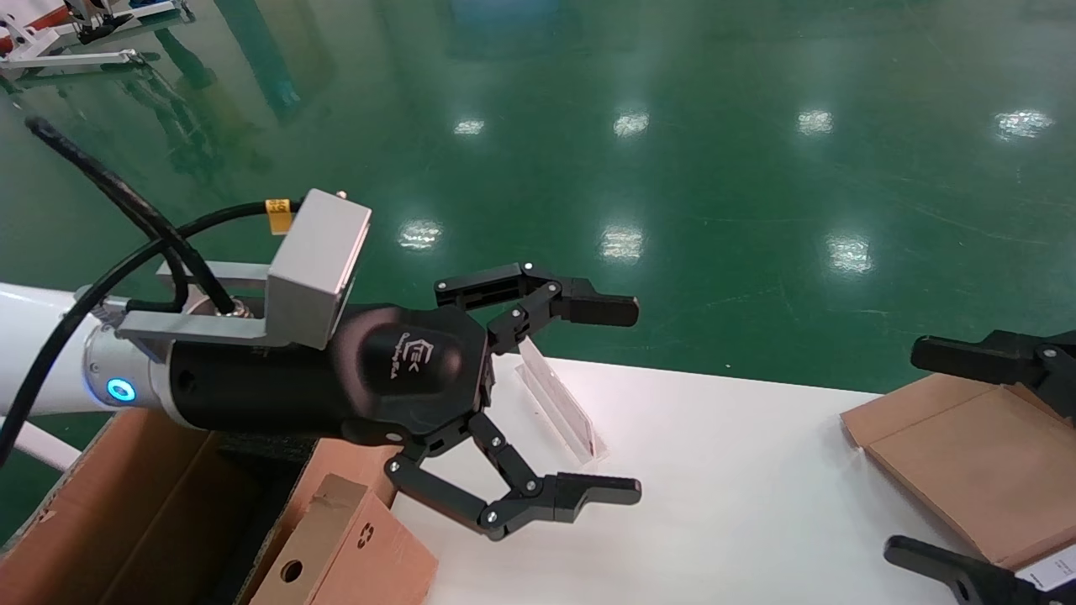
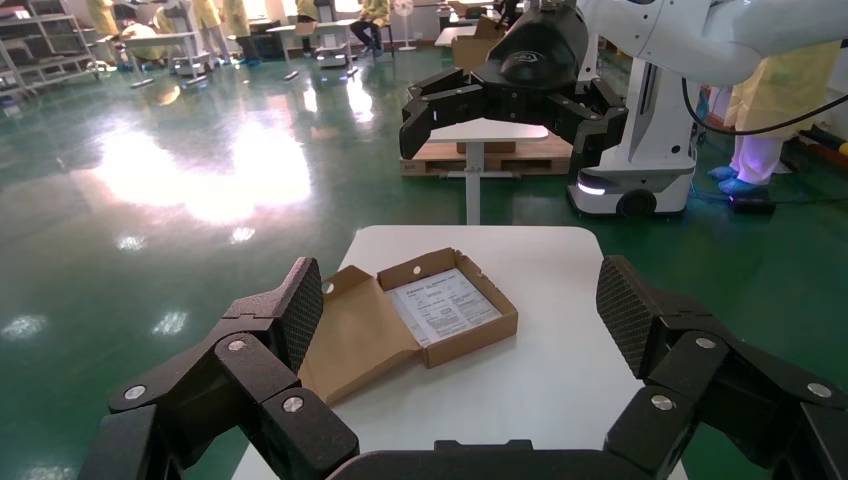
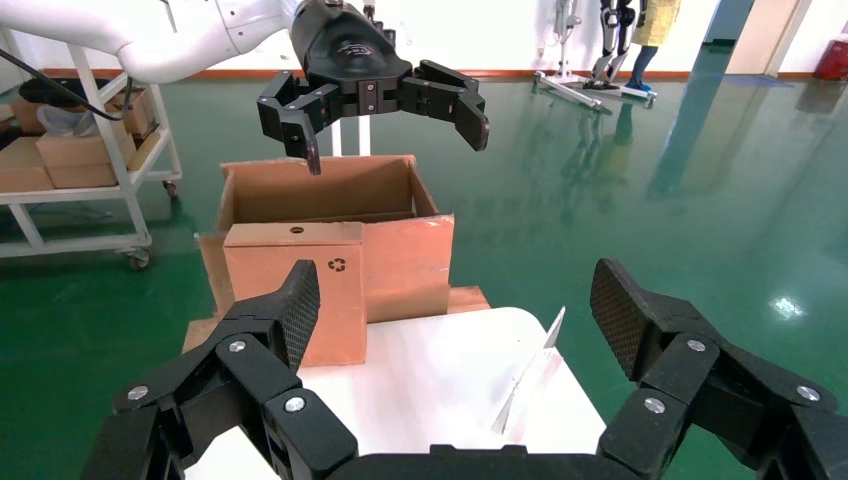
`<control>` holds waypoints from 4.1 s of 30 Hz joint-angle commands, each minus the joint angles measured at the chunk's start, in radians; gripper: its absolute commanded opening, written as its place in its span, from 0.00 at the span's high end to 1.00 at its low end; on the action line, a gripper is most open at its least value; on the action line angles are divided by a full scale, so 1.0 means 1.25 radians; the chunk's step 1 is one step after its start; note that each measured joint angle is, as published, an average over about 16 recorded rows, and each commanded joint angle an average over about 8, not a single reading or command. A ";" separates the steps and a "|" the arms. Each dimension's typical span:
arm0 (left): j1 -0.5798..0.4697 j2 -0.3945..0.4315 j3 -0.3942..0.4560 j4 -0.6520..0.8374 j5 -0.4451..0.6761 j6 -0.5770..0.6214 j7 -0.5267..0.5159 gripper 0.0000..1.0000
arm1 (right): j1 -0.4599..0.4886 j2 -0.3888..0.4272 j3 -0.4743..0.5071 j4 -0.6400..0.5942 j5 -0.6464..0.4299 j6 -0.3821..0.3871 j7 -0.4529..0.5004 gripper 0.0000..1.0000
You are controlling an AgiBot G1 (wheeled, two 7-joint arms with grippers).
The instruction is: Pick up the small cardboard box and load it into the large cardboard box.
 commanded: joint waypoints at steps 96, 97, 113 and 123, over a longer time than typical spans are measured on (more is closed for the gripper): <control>-0.913 0.142 1.074 -0.157 0.597 0.193 -1.302 0.00 | 0.000 0.000 0.000 0.000 0.000 0.000 0.000 0.00; -0.919 0.141 1.085 -0.157 0.590 0.194 -1.309 0.00 | 0.000 0.000 0.000 0.000 0.000 0.000 0.000 0.00; -0.942 0.119 1.167 -0.157 0.528 0.190 -1.354 0.00 | 0.000 0.000 0.000 0.000 0.000 0.000 0.000 0.00; -0.912 0.107 1.183 -0.157 0.517 0.164 -1.355 0.00 | 0.000 0.000 0.000 0.000 0.000 0.000 0.000 0.00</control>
